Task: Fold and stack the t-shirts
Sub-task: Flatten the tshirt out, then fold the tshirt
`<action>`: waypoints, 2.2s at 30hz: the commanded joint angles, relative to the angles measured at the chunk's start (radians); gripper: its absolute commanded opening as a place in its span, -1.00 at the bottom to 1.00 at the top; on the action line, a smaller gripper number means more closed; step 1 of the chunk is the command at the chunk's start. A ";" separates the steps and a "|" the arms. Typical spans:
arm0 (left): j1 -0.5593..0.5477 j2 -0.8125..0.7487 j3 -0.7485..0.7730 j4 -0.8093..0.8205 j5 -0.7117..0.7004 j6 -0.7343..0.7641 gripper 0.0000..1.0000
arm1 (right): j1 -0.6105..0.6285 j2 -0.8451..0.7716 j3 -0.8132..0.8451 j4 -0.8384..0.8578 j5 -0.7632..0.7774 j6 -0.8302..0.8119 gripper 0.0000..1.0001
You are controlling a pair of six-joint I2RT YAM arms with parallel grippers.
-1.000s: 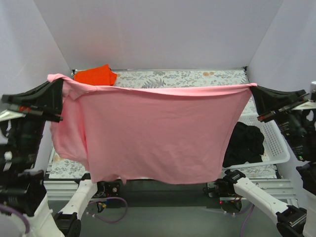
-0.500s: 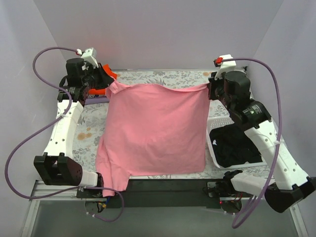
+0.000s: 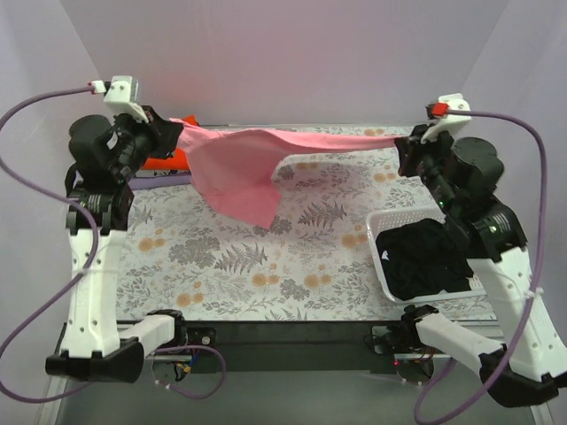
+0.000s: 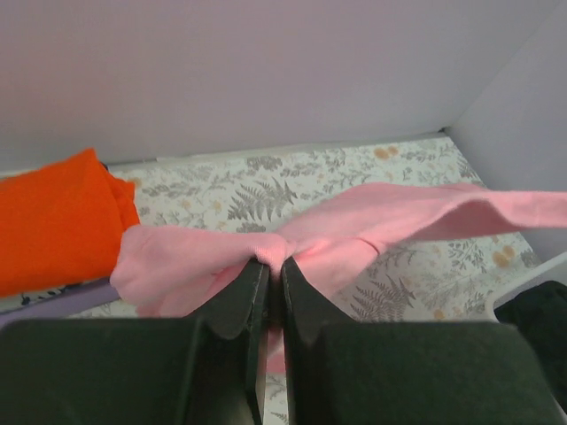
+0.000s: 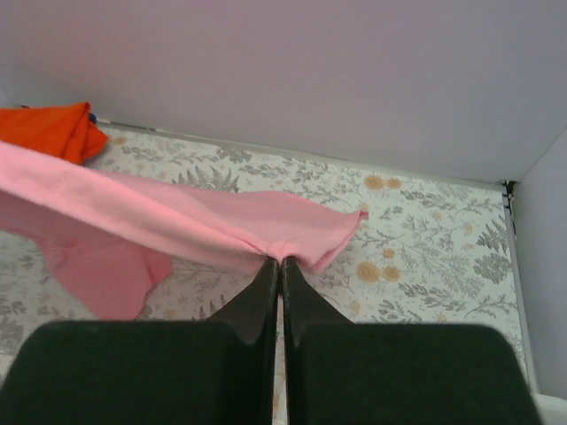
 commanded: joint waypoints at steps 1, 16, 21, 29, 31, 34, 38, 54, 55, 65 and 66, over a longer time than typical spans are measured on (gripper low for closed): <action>0.002 -0.155 0.040 -0.024 -0.056 0.042 -1.00 | -0.001 -0.149 0.017 0.054 -0.063 -0.013 -0.97; 0.002 -0.177 0.380 -0.281 -0.088 0.129 -1.00 | -0.001 -0.240 0.196 -0.114 -0.112 -0.007 -0.97; 0.002 -0.057 0.278 -0.216 0.011 0.137 -1.00 | -0.001 -0.172 0.101 -0.094 -0.026 -0.011 -0.97; -0.030 0.369 0.176 0.004 0.151 0.120 -1.00 | -0.050 0.049 -0.126 0.096 0.013 0.010 -0.97; -0.073 0.578 0.251 0.008 0.136 0.132 -1.00 | -0.152 0.164 -0.163 0.179 -0.081 0.036 -0.97; -0.108 0.863 0.475 0.015 0.084 0.096 -0.12 | -0.306 0.369 -0.149 0.262 -0.173 0.084 -0.97; -0.116 1.130 0.874 -0.033 -0.045 0.004 0.89 | -0.420 0.654 0.077 0.259 -0.335 0.113 0.02; -0.120 0.524 -0.083 0.202 -0.028 -0.073 0.92 | -0.192 0.448 -0.161 0.253 -0.411 0.045 0.97; -0.120 0.512 -0.112 0.197 -0.025 -0.079 0.92 | -0.161 0.445 -0.180 0.253 -0.405 0.050 0.97; -0.120 0.498 -0.342 0.189 -0.076 -0.174 0.90 | 0.024 0.515 -0.267 0.265 -0.362 0.127 0.97; -0.120 0.500 -0.362 0.199 -0.080 -0.185 0.90 | 0.033 0.527 -0.278 0.271 -0.356 0.131 0.97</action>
